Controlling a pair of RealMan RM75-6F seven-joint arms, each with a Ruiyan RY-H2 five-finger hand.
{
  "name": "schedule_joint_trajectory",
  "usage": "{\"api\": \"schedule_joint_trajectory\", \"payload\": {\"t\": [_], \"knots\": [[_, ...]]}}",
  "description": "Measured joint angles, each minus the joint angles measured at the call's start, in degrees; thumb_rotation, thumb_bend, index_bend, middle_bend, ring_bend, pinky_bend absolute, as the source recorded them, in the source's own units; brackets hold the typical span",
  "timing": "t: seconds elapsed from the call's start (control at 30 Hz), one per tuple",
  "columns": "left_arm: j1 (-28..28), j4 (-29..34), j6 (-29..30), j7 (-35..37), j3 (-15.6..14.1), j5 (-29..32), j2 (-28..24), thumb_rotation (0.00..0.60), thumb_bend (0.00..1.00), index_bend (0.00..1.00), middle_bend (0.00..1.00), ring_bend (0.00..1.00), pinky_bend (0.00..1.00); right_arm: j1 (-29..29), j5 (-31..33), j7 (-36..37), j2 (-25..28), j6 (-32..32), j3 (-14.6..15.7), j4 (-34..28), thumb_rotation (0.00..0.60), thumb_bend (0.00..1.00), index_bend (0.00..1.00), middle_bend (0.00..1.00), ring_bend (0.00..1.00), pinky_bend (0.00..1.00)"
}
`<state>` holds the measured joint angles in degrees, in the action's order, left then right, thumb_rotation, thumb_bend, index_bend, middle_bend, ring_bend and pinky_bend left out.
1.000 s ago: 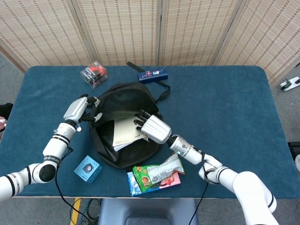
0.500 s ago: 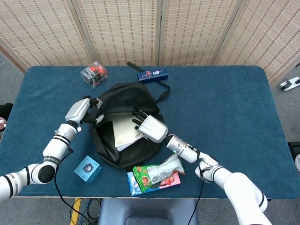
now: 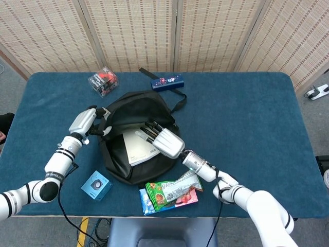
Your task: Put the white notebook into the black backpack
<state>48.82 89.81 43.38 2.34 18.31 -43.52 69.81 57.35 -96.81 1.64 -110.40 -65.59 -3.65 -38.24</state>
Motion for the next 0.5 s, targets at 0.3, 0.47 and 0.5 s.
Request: {"api": "schedule_joint_trajectory", "payload": {"t": [0.3, 0.47, 0.5], "knots": [[-0.75, 1.97, 0.08, 0.09, -1.04, -1.93, -0.90, 0.600, 0.36, 0.51, 0.27, 0.26, 0.05, -5.57, -1.04, -5.17, 10.21, -5.73, 2.51, -13.56, 0.600, 0.00, 0.00, 0.09, 0.00, 0.00], [-1.57, 4.02, 0.88, -0.28, -2.06, -3.75, -1.57, 0.600, 0.31, 0.37, 0.24, 0.25, 0.05, -9.73, -0.56, -7.43, 17.46, -9.07, 3.14, -22.19, 0.600, 0.00, 0.00, 0.09, 0.00, 0.00], [-1.75, 4.51, 1.08, -0.39, -2.22, -4.07, -1.79, 0.600, 0.29, 0.34, 0.23, 0.24, 0.05, -10.37, -0.41, -7.66, 18.73, -9.49, 3.19, -23.57, 0.600, 0.00, 0.00, 0.09, 0.00, 0.00]]}}
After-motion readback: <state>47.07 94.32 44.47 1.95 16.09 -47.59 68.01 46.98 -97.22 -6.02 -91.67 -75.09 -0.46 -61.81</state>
